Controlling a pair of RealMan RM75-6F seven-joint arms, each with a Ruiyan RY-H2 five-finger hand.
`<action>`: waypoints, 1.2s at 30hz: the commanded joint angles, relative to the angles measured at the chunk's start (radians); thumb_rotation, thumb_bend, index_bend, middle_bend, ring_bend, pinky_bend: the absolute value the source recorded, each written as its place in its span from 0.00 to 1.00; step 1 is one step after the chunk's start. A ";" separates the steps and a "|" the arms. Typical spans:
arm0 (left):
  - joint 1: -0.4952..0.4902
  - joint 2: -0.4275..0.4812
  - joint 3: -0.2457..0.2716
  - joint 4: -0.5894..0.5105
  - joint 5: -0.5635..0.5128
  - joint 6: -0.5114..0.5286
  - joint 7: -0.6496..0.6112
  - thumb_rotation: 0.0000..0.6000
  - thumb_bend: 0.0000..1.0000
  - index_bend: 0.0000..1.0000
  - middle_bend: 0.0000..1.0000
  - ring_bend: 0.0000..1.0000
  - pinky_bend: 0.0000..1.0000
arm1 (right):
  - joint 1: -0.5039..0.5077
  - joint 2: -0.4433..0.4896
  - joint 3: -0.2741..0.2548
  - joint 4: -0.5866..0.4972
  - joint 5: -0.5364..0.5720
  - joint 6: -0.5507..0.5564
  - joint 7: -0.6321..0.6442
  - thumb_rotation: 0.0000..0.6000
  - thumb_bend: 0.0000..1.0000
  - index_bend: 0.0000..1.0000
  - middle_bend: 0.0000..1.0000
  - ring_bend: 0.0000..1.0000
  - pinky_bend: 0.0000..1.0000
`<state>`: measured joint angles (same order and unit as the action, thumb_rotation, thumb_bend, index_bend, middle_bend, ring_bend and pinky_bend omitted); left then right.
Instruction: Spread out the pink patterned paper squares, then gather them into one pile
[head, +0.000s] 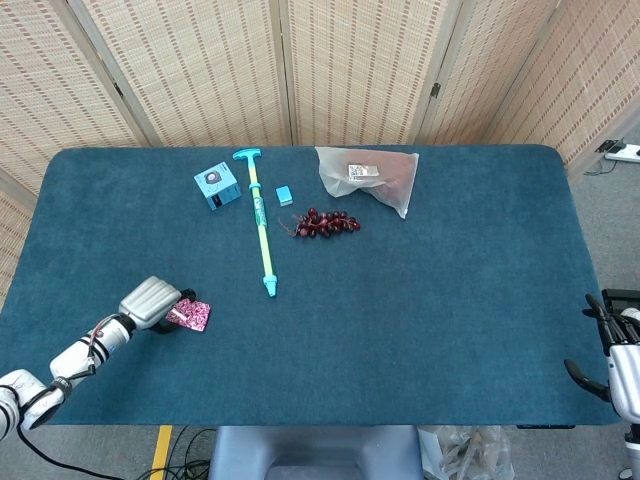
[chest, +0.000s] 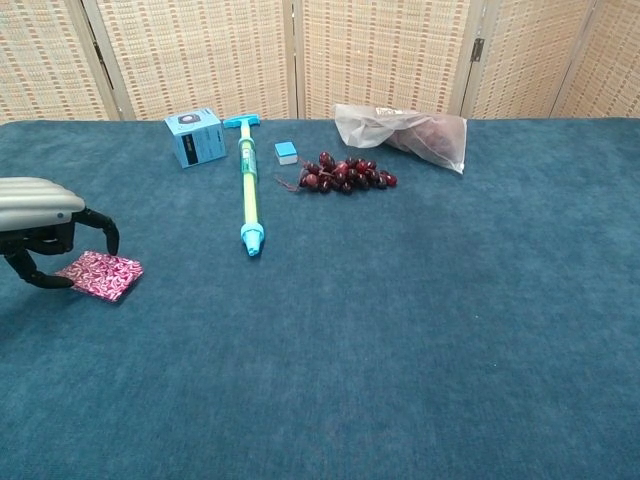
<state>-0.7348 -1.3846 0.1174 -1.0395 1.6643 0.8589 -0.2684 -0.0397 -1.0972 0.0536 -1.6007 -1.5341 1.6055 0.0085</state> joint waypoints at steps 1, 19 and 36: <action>-0.011 -0.013 0.011 0.027 0.007 -0.002 -0.042 0.95 0.34 0.37 1.00 1.00 1.00 | -0.001 -0.001 0.000 0.001 0.001 0.000 0.000 1.00 0.24 0.00 0.28 0.24 0.20; -0.034 -0.012 0.033 0.076 0.011 -0.015 -0.107 0.95 0.34 0.36 1.00 0.99 1.00 | -0.001 -0.003 0.002 -0.005 -0.002 0.004 -0.010 1.00 0.24 0.00 0.28 0.24 0.20; -0.037 -0.007 0.041 0.055 -0.006 -0.038 -0.100 0.94 0.34 0.25 1.00 0.99 1.00 | -0.007 -0.001 0.004 -0.010 -0.005 0.014 -0.012 1.00 0.24 0.00 0.28 0.24 0.20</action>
<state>-0.7716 -1.3920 0.1585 -0.9833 1.6586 0.8215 -0.3697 -0.0464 -1.0978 0.0574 -1.6111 -1.5387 1.6195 -0.0036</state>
